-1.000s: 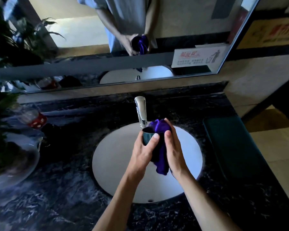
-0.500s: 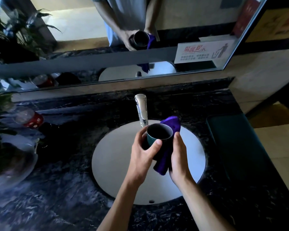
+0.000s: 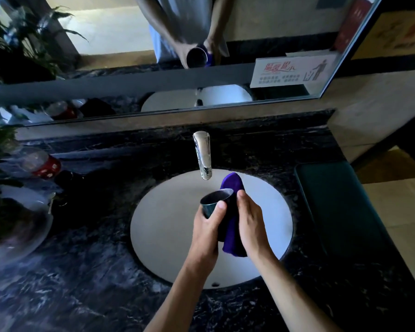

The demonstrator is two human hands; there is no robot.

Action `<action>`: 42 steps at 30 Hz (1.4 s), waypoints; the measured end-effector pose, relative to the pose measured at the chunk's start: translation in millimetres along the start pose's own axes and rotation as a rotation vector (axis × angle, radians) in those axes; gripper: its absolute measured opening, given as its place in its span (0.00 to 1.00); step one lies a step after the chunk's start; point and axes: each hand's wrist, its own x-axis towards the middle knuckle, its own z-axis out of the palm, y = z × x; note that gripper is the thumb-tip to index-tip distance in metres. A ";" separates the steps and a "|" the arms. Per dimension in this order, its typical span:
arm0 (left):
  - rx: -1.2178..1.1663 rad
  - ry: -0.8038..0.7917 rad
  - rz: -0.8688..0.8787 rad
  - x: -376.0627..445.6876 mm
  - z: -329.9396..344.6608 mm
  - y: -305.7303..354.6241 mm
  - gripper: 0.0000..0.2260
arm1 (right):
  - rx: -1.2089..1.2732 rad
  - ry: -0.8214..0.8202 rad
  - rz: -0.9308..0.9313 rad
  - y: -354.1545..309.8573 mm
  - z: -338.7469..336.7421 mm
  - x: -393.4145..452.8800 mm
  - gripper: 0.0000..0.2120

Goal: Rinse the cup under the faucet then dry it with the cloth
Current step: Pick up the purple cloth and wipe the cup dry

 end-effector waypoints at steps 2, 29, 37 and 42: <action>-0.061 0.058 -0.077 -2.5 3.9 -7.3 0.26 | -0.069 -0.001 0.044 8.1 3.5 -2.7 0.18; -0.283 0.139 -0.361 7.1 -2.3 -40.5 0.20 | -0.333 -0.176 0.107 19.6 11.7 5.8 0.26; -0.147 0.050 -0.246 17.2 -11.0 -32.8 0.38 | 0.322 0.037 0.508 24.0 14.4 20.8 0.19; -0.288 0.044 -0.326 20.1 -20.7 -34.5 0.29 | 0.057 -0.125 0.175 22.1 16.9 7.4 0.21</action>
